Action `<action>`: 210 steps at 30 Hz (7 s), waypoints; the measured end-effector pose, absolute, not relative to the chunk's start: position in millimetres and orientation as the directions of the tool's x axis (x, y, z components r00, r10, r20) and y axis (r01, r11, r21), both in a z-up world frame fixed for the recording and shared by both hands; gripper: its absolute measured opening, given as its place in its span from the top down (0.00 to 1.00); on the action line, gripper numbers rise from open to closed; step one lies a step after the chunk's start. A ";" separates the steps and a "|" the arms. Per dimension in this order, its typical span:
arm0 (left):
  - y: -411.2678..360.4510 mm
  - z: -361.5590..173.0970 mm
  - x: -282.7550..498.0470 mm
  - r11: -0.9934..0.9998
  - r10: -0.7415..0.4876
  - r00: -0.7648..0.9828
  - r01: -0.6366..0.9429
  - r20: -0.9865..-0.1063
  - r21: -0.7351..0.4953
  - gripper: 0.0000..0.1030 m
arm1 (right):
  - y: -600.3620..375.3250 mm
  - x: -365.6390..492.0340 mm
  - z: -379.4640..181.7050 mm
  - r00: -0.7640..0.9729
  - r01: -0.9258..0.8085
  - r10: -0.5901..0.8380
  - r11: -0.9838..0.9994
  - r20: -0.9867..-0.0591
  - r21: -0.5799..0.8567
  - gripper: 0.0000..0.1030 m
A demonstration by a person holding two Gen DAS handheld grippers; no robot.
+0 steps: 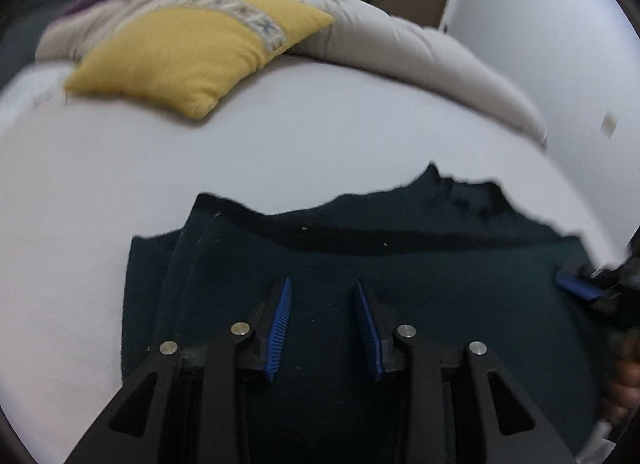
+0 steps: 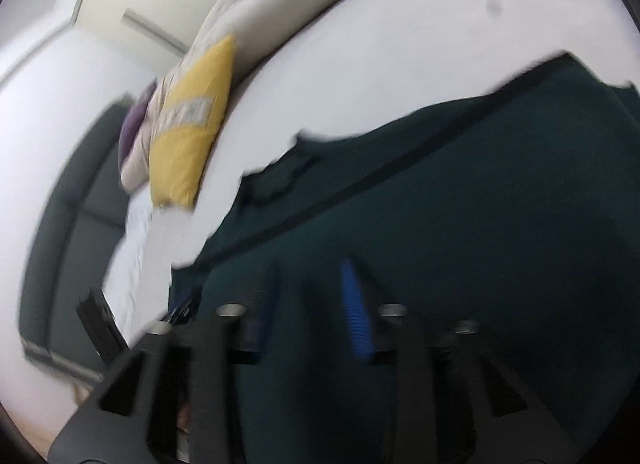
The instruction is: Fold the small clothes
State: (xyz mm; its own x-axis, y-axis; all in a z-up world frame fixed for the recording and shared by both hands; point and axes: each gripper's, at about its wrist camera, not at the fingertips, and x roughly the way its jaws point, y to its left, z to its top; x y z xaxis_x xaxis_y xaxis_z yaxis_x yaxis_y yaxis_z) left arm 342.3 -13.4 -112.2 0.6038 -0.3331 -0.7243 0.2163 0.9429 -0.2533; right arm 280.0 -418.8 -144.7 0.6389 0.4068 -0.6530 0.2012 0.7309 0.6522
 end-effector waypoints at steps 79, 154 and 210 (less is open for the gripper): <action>-85.5 -117.0 274.1 0.829 -0.559 0.420 0.299 -0.715 -0.473 0.75 | -522.7 229.7 -155.9 0.652 0.439 0.231 0.662 -0.722 0.608 0.88; 92.8 -95.0 311.4 0.785 -0.576 0.442 0.065 -0.687 -0.616 0.85 | -158.7 238.6 -91.5 0.624 -0.195 0.090 0.980 -0.776 -0.044 0.36; 66.9 -121.4 284.1 0.858 -0.507 0.535 0.238 -0.676 -0.456 0.88 | -299.3 392.8 -127.2 0.547 0.191 0.488 0.719 -0.680 0.669 0.68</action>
